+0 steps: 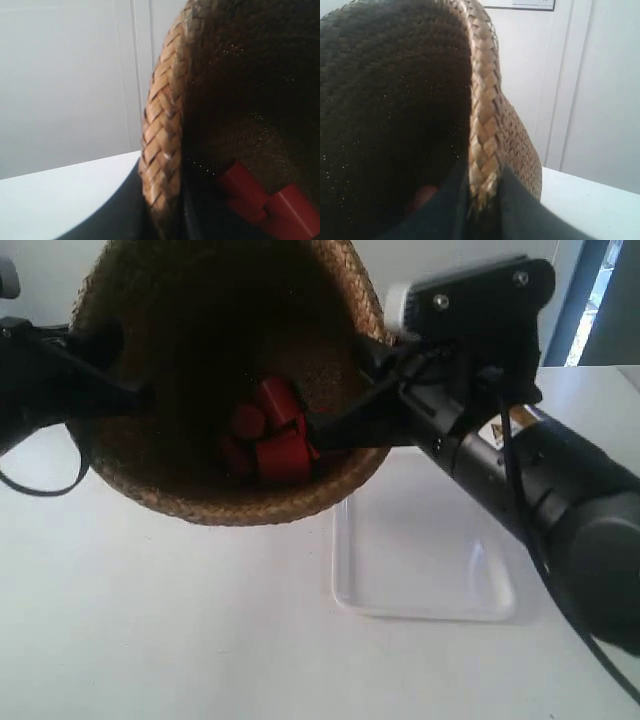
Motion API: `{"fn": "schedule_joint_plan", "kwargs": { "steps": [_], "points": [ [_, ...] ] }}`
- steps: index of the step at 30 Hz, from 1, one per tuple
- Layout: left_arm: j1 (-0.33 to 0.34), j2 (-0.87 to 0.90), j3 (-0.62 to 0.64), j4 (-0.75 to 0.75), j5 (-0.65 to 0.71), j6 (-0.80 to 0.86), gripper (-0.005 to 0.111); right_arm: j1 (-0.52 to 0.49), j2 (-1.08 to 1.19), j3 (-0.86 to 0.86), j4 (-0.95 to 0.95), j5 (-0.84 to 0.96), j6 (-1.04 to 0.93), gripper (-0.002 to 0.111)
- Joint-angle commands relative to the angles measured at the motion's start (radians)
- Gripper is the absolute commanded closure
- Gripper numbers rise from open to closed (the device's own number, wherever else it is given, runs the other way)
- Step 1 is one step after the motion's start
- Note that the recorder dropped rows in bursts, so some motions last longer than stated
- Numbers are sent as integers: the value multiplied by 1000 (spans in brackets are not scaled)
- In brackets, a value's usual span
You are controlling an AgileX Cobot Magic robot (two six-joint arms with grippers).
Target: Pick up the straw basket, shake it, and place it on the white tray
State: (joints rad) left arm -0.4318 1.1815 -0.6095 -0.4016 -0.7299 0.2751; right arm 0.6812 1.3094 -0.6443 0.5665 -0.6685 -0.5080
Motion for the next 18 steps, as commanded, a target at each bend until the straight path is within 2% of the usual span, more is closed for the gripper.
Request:
{"fn": "schedule_joint_plan", "kwargs": {
  "steps": [1,9,13,18],
  "points": [
    [1,-44,95,118,-100,-15,107,36,-37,91,-71,-221,-29,108],
    [1,-108,237,307,-328,-78,107,79,-39,248,-83,-465,-28,108],
    [1,-111,247,372,-307,-133,107,79,-39,284,-132,-527,-28,108],
    [1,-111,249,413,-257,-149,107,79,-39,284,-137,-453,0,108]
  ]
}}
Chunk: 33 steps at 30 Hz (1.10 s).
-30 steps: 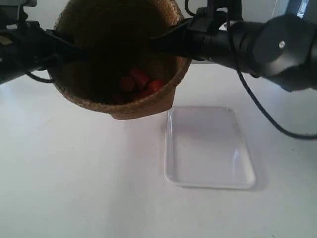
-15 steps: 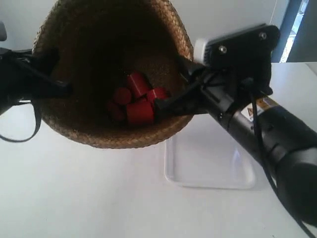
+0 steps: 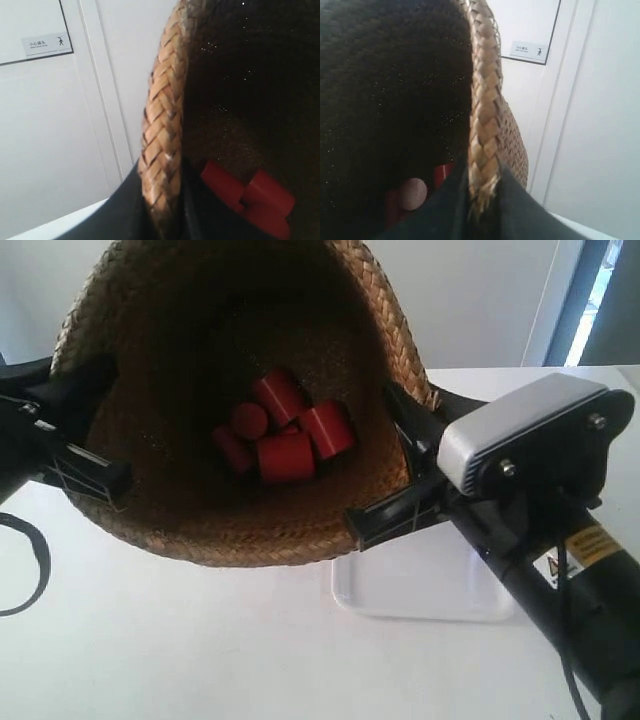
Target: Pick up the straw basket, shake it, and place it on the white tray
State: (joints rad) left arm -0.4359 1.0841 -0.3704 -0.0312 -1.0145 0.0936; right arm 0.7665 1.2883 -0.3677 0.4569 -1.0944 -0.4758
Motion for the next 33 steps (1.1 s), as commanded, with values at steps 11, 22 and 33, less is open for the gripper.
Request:
{"fn": "schedule_joint_plan", "kwargs": {
  "steps": [11,22,33],
  "points": [
    [5,-13,10,-18,35,42,107,-6,-18,7,226,-117,92,108],
    [5,-13,8,-20,-18,38,107,-6,-18,7,272,-82,125,108],
    [5,-13,8,-16,4,35,107,-6,-18,7,269,-74,125,108]
  ]
}}
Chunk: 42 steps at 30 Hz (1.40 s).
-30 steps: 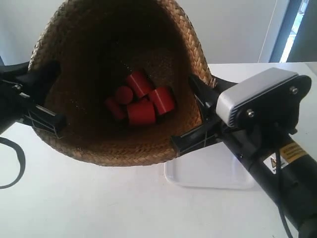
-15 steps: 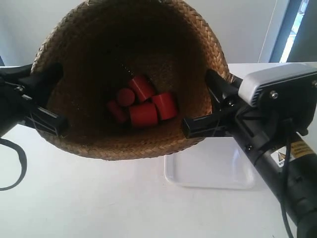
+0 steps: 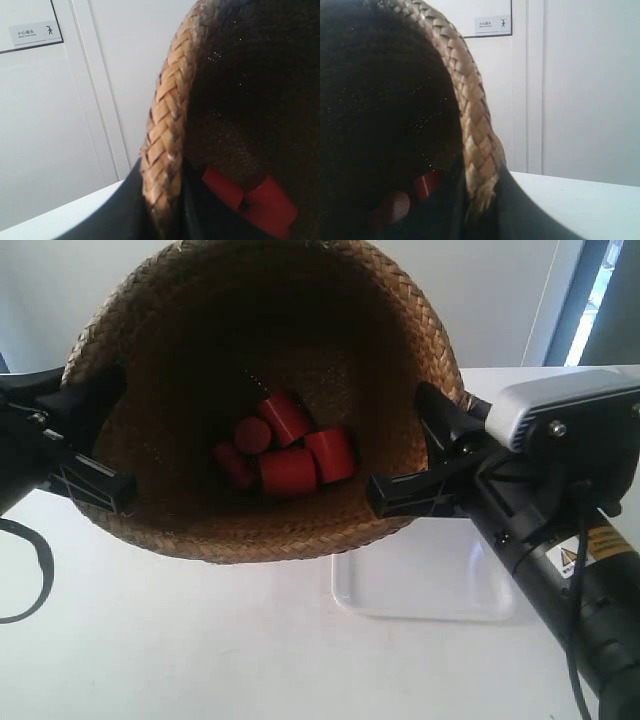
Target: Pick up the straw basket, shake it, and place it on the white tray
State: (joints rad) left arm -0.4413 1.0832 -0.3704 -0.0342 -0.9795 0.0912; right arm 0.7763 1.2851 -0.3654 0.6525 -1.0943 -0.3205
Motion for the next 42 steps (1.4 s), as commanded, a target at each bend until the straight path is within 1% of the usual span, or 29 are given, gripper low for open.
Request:
{"fn": "schedule_joint_plan", "kwargs": {
  "steps": [1,7,10,13,15,16,17,18,19,20,21,23,24,25,26,27,28,29,30,31,32,33,34,36,38,42],
  "points": [
    [10,-12,8,-13,-31,40,107,-16,-15,5,74,-74,-32,108],
    [10,9,5,-31,-51,46,107,-19,-15,1,72,-74,-42,108],
    [10,61,-31,-112,-33,65,107,-20,10,-17,72,-79,-53,108],
    [10,138,-83,-163,-31,73,107,-20,69,-67,72,-80,-103,108],
    [10,175,-117,-156,-31,91,107,-20,105,-105,65,-93,-171,108],
    [10,180,-123,-128,-31,93,107,-18,107,-113,65,-96,-216,108],
    [8,173,-121,-78,-33,83,107,4,88,-116,65,-94,-254,108],
    [-10,140,-103,-11,-28,69,107,51,42,-103,82,-76,-310,108],
    [-40,91,-75,46,-26,69,107,119,-23,-88,90,-72,-332,108],
    [-70,48,-51,67,-30,76,107,176,-77,-72,90,-79,-332,108],
    [-110,-7,-21,65,-44,94,107,253,-156,-51,92,-91,-334,108],
    [-170,-85,15,15,-37,132,107,316,-233,-44,115,-74,-366,108],
    [-185,-96,19,-66,-31,204,107,313,-248,-46,151,-85,-391,108],
    [-184,-64,4,-211,-43,302,107,285,-225,-53,197,-126,-394,108],
    [-162,2,-27,-385,-65,363,107,234,-167,-65,223,-127,-388,108],
    [-120,89,-82,-507,-86,375,107,122,-87,-94,211,-127,-326,108],
    [-72,175,-143,-539,-72,354,107,42,1,-122,165,-127,-255,108],
    [-43,232,-192,-518,-10,345,107,-42,79,-157,92,-70,-180,108],
    [-43,246,-218,-487,85,338,107,-90,127,-183,40,-7,-142,108],
    [-58,249,-223,-410,171,335,107,-100,145,-192,26,36,-148,108],
    [-74,239,-220,-326,209,337,107,-100,150,-194,34,64,-156,108],
    [-85,233,-214,-284,207,337,107,-100,150,-189,45,66,-159,108],
    [-97,232,-211,-271,177,334,107,-100,150,-189,52,62,-165,108],
    [-107,232,-211,-294,115,330,107,-100,150,-189,57,41,-174,108],
    [-107,232,-211,-294,83,310,107,-100,150,-189,53,35,-174,108],
    [-107,232,-211,-294,91,301,107,-100,150,-189,53,47,-190,108]
  ]
}}
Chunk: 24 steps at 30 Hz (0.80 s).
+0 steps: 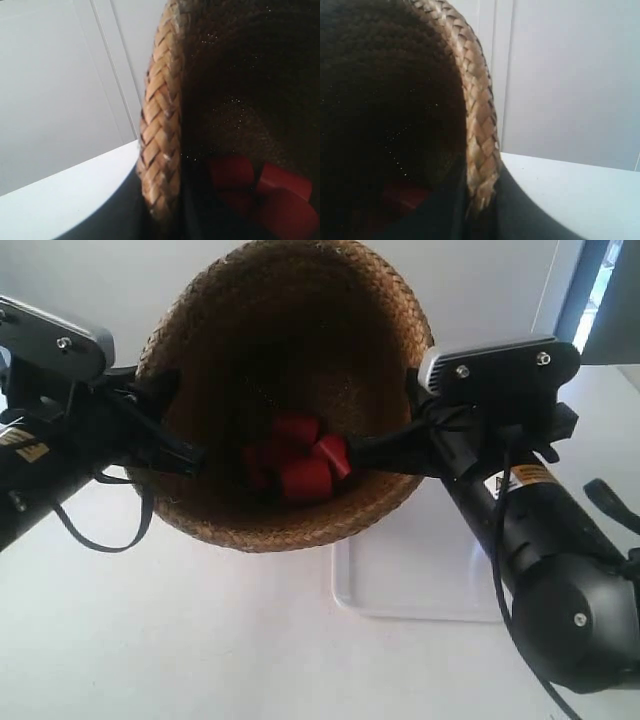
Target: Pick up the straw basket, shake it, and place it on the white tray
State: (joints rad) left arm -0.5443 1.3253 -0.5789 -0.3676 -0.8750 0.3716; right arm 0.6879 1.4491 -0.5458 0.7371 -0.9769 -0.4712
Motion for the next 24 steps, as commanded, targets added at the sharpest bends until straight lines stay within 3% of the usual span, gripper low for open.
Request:
{"fn": "schedule_joint_plan", "kwargs": {
  "steps": [1,8,10,12,13,14,15,16,18,20,24],
  "points": [
    [-4,-10,-2,39,-14,21,107,-12,-14,-9,-32,-72,-51,108],
    [-4,-8,-2,39,-49,24,107,-12,27,-17,-34,-120,-75,108],
    [-21,-59,5,30,-34,31,107,32,-20,-19,-14,-112,-233,108],
    [-166,-258,63,92,35,151,107,271,-274,16,77,-117,-448,108],
    [-295,-381,92,43,12,248,107,426,-452,18,77,-97,-510,108],
    [-340,-413,98,-25,4,319,107,459,-506,18,93,-69,-514,108],
    [-332,-350,92,-247,-111,468,107,410,-489,23,179,-102,-507,108],
    [-229,-191,64,-346,-229,389,107,271,-343,20,146,-130,-397,108],
    [-92,-10,-2,-173,-166,213,107,36,-105,-47,-16,-48,-197,108],
    [-137,-41,0,-167,-73,217,107,30,-86,-68,71,81,-225,108],
    [-165,-114,7,-174,-90,231,107,32,-115,-68,71,121,-225,108]
  ]
}}
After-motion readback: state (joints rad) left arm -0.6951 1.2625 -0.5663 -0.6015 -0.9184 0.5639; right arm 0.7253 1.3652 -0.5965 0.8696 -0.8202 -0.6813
